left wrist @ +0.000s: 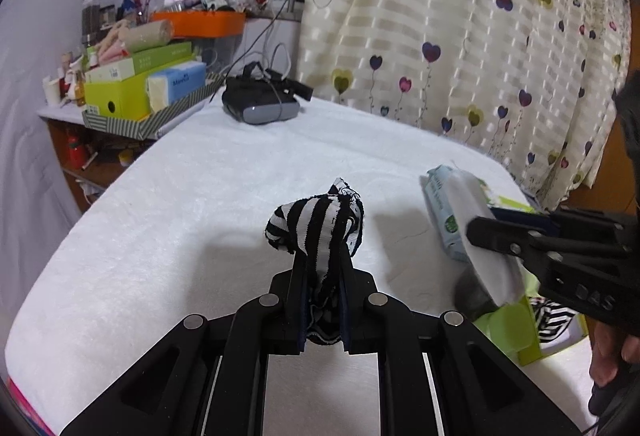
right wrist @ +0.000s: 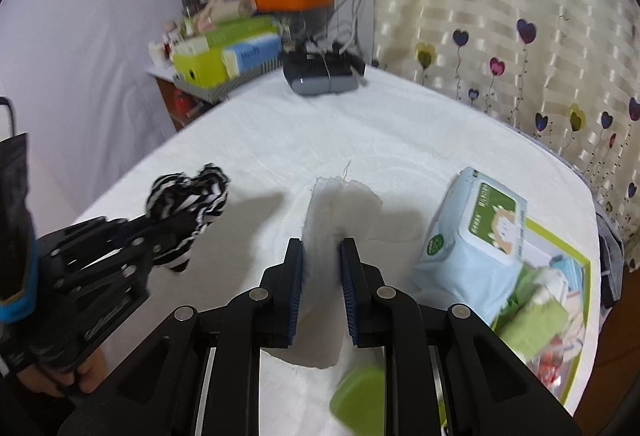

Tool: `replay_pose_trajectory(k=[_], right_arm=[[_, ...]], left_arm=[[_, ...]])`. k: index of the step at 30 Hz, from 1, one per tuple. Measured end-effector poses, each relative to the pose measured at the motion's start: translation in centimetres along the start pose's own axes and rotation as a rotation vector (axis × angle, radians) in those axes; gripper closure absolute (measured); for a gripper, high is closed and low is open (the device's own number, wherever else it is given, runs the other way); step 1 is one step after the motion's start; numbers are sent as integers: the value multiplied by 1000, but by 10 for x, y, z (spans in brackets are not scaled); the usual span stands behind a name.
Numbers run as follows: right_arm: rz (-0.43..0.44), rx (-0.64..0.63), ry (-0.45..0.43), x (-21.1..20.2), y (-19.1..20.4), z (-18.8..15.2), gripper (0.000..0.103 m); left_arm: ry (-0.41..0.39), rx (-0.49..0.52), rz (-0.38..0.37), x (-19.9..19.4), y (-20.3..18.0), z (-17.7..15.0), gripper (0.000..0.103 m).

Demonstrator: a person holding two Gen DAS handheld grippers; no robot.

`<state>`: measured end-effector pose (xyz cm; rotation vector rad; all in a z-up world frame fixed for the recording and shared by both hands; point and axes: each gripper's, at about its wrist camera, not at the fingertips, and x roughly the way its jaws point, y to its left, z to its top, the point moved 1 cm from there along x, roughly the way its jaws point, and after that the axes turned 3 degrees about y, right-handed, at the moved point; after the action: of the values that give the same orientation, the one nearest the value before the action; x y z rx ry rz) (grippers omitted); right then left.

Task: Organize soft objects
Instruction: 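Lift the striped sock and white cloth and carry them over the box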

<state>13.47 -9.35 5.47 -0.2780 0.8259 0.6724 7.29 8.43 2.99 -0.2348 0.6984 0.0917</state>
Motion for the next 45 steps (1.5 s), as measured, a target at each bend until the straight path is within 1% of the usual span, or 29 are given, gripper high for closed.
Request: replay_pose_trajectory(k=[3, 8, 15, 23, 34, 45], right_arm=[[25, 25, -46, -21, -2, -12, 84], [33, 66, -98, -48, -11, -31, 84], [16, 111, -175, -89, -26, -52, 83], [-16, 171, -239, -122, -52, -73, 83], [-56, 262, -274, -146, -90, -100, 83], [-95, 336, -283, -155, -126, -118, 83]], left_arm=[[-22, 5, -18, -13, -8, -2, 92], [-47, 37, -56, -33, -30, -5, 92], [-72, 84, -106, -54, -64, -7, 92], [-89, 147, -160, -68, -104, -9, 92], [-72, 222, -234, -64, -157, -12, 92], [-37, 234, -302, -48, -185, -11, 92]])
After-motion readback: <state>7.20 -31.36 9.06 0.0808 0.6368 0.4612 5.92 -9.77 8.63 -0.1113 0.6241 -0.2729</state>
